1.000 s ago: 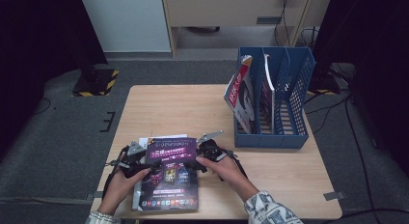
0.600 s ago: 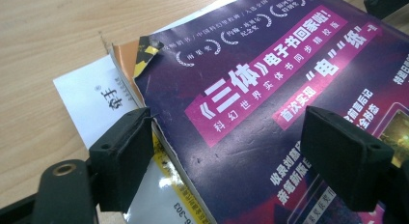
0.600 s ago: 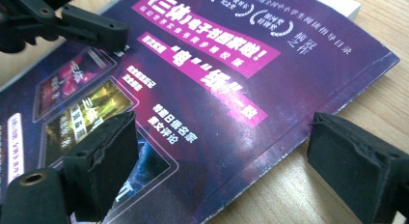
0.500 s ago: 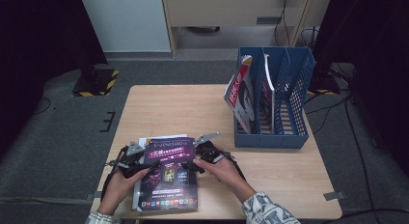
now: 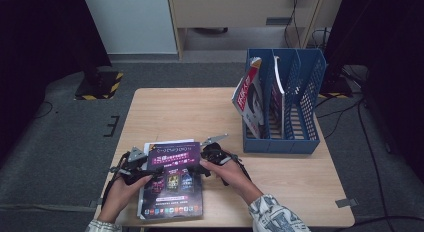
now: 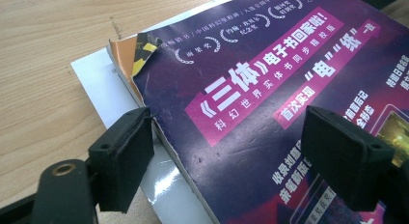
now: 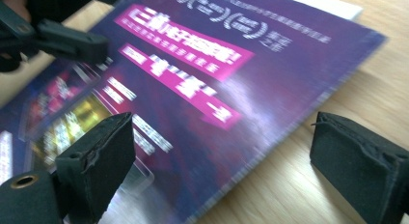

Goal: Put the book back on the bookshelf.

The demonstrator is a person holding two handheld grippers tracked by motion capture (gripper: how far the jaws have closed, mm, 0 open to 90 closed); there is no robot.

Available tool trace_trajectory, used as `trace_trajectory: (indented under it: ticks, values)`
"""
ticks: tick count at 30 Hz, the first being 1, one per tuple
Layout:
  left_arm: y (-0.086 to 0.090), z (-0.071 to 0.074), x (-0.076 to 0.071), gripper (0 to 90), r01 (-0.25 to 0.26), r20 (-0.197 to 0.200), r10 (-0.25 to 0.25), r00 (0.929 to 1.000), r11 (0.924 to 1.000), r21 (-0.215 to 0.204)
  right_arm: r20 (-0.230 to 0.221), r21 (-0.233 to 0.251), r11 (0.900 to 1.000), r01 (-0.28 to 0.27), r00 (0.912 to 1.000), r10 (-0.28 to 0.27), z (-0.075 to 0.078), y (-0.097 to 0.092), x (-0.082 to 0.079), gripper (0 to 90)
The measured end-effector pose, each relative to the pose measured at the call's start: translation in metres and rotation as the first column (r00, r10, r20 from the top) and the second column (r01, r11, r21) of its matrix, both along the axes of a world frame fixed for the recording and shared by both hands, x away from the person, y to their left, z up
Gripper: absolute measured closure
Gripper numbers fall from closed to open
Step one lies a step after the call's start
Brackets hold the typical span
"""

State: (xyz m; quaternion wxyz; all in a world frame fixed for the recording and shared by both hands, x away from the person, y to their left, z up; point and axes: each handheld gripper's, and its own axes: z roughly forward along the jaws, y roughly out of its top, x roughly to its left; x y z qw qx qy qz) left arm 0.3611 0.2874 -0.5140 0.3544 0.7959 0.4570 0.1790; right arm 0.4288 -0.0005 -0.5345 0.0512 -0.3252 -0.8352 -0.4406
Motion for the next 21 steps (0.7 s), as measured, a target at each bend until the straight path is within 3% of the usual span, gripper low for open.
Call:
trace_trajectory:
  ticks: [5, 7, 10, 12, 16, 21]
  values:
    - [0.000, 0.000, 0.000, 18.7, 0.000, 0.002, 0.000, 1.0000, 1.0000, -0.003, 0.000, -0.001, 1.0000, -0.005, 1.0000, 0.005, 0.000, 0.006, 0.005, 7.4]
    - [0.000, 0.000, 0.000, 18.6, 0.000, 0.000, 0.000, 1.0000, 1.0000, -0.002, 0.001, -0.004, 1.0000, 0.001, 1.0000, -0.001, 0.001, 0.005, 0.005, 12.9]
    - [0.000, 0.000, 0.000, 18.6, 0.000, -0.001, 0.000, 1.0000, 1.0000, -0.003, 0.007, -0.005, 1.0000, -0.002, 1.0000, 0.002, 0.005, 0.005, 0.004, 14.4]
    - [0.001, 0.000, 0.000, 18.5, 0.000, -0.003, 0.000, 1.0000, 1.0000, -0.005, 0.026, 0.032, 0.9995, 0.002, 0.9997, -0.003, 0.012, 0.003, 0.002, 15.7]
    - [0.002, -0.001, 0.000, 18.5, 0.001, -0.005, -0.001, 1.0000, 0.9999, -0.010, 0.013, 0.095, 0.9952, -0.022, 0.9997, 0.021, 0.020, 0.002, -0.002, 15.0]
    - [0.002, -0.001, 0.000, 18.4, -0.002, -0.004, 0.002, 1.0000, 0.9999, -0.011, 0.011, 0.092, 0.9931, -0.072, 0.9974, 0.071, 0.020, 0.009, -0.008, 13.5]
